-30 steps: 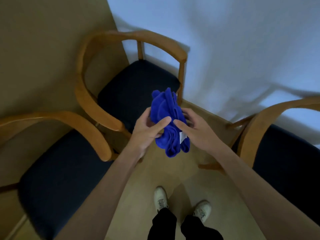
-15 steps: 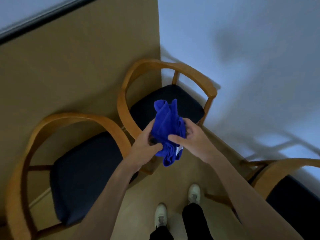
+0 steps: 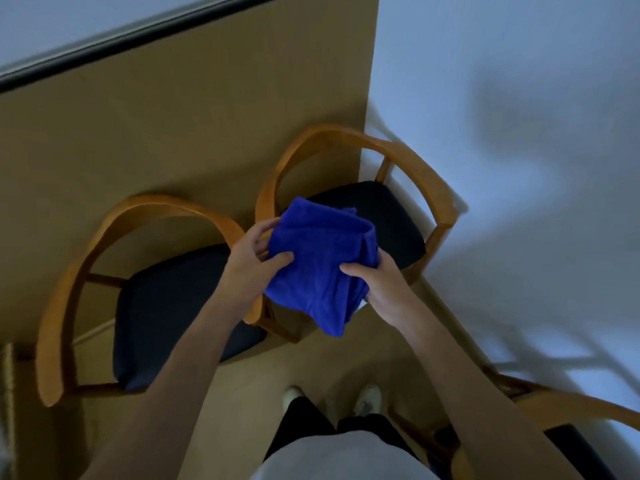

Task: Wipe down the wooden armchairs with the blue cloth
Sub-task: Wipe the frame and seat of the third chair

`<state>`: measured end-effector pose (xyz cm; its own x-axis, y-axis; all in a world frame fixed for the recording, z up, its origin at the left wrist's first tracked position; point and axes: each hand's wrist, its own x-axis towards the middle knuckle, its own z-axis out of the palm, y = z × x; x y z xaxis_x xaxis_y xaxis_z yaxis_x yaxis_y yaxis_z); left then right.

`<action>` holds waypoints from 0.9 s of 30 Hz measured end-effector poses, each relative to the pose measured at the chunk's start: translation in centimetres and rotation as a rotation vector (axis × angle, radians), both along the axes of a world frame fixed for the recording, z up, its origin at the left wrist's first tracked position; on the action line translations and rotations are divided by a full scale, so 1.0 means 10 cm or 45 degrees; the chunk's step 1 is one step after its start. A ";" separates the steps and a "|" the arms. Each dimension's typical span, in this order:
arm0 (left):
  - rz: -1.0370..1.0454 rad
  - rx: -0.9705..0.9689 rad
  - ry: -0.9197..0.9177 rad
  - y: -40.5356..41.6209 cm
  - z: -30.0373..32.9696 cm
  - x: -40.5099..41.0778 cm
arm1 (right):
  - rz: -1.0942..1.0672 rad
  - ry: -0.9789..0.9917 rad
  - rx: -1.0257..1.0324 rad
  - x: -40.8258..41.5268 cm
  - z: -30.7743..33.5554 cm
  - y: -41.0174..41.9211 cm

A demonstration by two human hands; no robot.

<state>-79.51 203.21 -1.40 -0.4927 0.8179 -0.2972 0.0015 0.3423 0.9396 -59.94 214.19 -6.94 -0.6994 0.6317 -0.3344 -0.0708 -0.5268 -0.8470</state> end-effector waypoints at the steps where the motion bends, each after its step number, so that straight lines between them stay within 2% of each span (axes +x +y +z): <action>1: 0.023 0.009 -0.045 -0.01 0.00 -0.02 | 0.018 -0.001 -0.037 -0.01 0.01 0.06; 6: 0.072 0.092 -0.065 0.02 -0.02 -0.14 | 0.048 -0.086 -0.080 -0.22 0.07 0.29; 11: -0.055 0.218 -0.032 0.15 -0.09 -0.42 | 0.030 -0.180 0.029 -0.51 0.10 0.49; 18: -0.036 0.159 -0.279 0.55 -0.23 -0.89 | 0.112 -0.332 0.342 -0.83 0.15 0.73; 22: 0.041 0.067 -0.295 0.71 -0.38 -1.05 | 0.009 -0.368 0.240 -1.08 0.10 0.85; 24: 0.070 -0.016 -0.171 0.74 -0.49 -1.10 | -0.003 -0.397 0.122 -1.19 0.04 0.89; 27: 0.152 -0.223 0.194 0.71 -0.64 -1.11 | 0.097 -0.392 -0.023 -1.35 -0.07 0.91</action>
